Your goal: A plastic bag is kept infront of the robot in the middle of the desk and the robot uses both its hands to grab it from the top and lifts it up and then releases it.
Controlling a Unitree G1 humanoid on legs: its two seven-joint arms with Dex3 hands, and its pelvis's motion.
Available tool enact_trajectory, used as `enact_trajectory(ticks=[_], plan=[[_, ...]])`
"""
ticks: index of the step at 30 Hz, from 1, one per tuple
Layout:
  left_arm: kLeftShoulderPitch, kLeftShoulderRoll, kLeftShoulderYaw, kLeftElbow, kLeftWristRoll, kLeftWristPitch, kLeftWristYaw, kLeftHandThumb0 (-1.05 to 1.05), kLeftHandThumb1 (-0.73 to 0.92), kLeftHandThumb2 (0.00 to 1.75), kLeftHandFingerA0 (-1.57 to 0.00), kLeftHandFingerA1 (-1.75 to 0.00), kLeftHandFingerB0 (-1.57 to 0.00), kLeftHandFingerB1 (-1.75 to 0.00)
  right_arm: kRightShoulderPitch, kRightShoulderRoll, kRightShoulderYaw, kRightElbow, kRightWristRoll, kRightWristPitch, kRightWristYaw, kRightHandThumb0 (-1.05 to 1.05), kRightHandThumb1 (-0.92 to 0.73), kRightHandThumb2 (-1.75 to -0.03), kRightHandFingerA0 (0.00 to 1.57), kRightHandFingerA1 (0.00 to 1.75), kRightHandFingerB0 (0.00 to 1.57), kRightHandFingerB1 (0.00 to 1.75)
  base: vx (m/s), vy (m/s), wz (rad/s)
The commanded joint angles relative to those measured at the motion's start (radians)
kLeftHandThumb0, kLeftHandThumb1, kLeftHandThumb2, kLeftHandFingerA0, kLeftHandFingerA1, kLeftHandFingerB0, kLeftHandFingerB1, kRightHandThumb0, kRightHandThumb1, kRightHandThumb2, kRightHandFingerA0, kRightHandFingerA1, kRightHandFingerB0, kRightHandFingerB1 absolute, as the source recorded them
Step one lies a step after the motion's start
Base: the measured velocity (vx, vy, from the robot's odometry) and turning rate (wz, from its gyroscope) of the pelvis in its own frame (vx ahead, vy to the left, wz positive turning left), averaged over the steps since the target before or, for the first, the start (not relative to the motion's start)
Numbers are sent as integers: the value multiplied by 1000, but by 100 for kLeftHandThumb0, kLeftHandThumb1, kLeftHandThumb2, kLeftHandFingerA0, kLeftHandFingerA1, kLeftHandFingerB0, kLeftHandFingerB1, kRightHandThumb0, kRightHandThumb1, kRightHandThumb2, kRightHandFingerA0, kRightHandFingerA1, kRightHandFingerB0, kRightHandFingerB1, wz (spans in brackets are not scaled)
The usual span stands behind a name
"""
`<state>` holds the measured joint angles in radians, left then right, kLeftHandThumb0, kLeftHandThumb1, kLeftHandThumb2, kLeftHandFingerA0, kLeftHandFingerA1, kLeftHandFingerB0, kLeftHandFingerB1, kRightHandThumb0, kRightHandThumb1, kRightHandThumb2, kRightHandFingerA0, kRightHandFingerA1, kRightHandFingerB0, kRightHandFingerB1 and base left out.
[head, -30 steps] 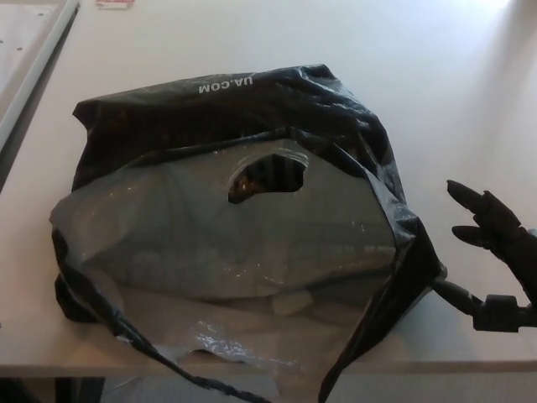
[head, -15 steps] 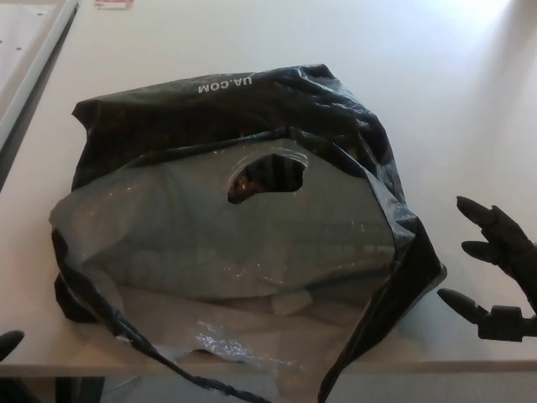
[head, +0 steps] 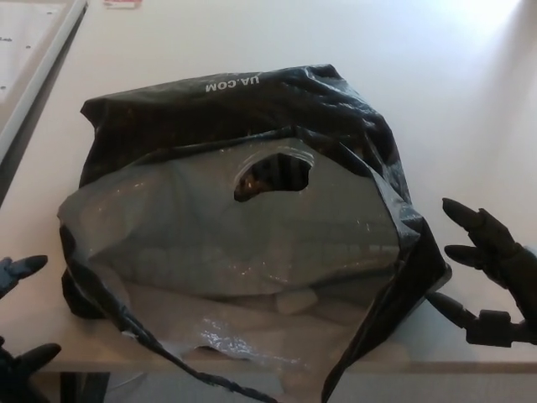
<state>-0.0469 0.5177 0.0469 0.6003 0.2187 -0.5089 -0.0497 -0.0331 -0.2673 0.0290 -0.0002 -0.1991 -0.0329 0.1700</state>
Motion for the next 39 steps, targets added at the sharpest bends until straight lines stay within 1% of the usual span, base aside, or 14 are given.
enact_trajectory(ticks=[1, 2, 5, 9, 10, 13, 20, 21, 24, 25, 29, 30, 31, 39], plan=[[-45, -12, -30, -48, 13, 66, -32, -70, 43, 76, -20, -42, -8, -39, 13, -1, 4, -17, 1, 38, 0, -61, -63, -61, 27, 37, 6, 18, 0, 0, 0], [-59, -18, -39, -57, 20, 82, -33, -65, 51, 56, -24, -34, -13, -29, 14, -2, 5, -19, 0, 36, 0, -60, -64, -61, 27, 38, 6, 19, 0, 0, 0], [-87, -23, -51, -58, 29, 103, -27, -71, 44, 79, -18, -43, -6, -30, 12, -6, 5, -10, 2, 29, 2, -60, -65, -61, 26, 38, 6, 18, 0, 0, 0], [-128, -48, -49, -71, 20, 203, -22, -69, 52, 57, -22, -33, -5, -23, 15, -8, 1, -8, 6, 36, 4, -60, -64, -61, 25, 37, 6, 18, 0, 0, 0], [-140, -53, -49, -69, 25, 222, -15, -72, 43, 83, -17, -46, 0, -16, 15, -9, 1, -1, 4, 26, 1, -60, -65, -61, 25, 38, 6, 18, 0, 0, 0], [-177, -58, -59, -67, 72, 273, 22, -85, 52, 86, -15, -42, 0, 0, 19, -7, 4, -3, -1, 30, -2, -61, -65, -61, 26, 37, 6, 17, 0, 0, 0], [-247, -100, -52, -66, 41, 338, 14, -77, 47, 81, -14, -45, 0, 0, 2, 13, 13, 19, -4, 52, -10, -61, -64, -61, 27, 37, 6, 18, 0, 0, 0], [-251, -109, -52, -68, 45, 344, 24, -72, 53, 57, -23, -34, 0, -13, -1, 15, 15, 22, -6, 56, -11, -61, -64, -61, 27, 37, 5, 18, 0, 0, 0], [-257, -119, -66, -82, 62, 372, 26, -80, 48, 84, -19, -46, 0, 0, -7, 22, 14, 23, 5, 74, -6, -60, -64, -61, 27, 36, 5, 17, 0, 0, 0], [-259, -131, -82, -91, 78, 381, 30, -80, 47, 83, -19, -46, 0, 0, -14, 32, 11, 19, 17, 96, -2, -67, -51, -85, 23, 49, 1, 20, 0, 0, 0], [-238, -154, -87, -116, 44, 387, -3, -74, 53, 57, -20, -34, 0, -12, -19, 38, 12, 14, 12, 108, -7, -68, -51, -85, 24, 49, 1, 22, 0, 0, 0], [-232, -159, -90, -122, 39, 390, -12, -74, 53, 57, -19, -33, 0, -13, -21, 39, 13, 14, 12, 112, -5, -62, -63, -61, 28, 37, 5, 18, 0, 0, 0], [-211, -172, -101, -136, 42, 392, -12, -71, 41, 81, -12, -43, 0, -13, -31, 40, 15, 27, 15, 106, -2, -61, -63, -60, 27, 37, 6, 17, 0, 0, 0], [-140, -209, -156, -193, 70, 374, 0, -72, 41, 84, -16, -46, 0, -14, -101, 56, 60, 52, -30, 123, -27, -63, -65, -59, 30, 36, 5, 24, 0, 0, 0]])
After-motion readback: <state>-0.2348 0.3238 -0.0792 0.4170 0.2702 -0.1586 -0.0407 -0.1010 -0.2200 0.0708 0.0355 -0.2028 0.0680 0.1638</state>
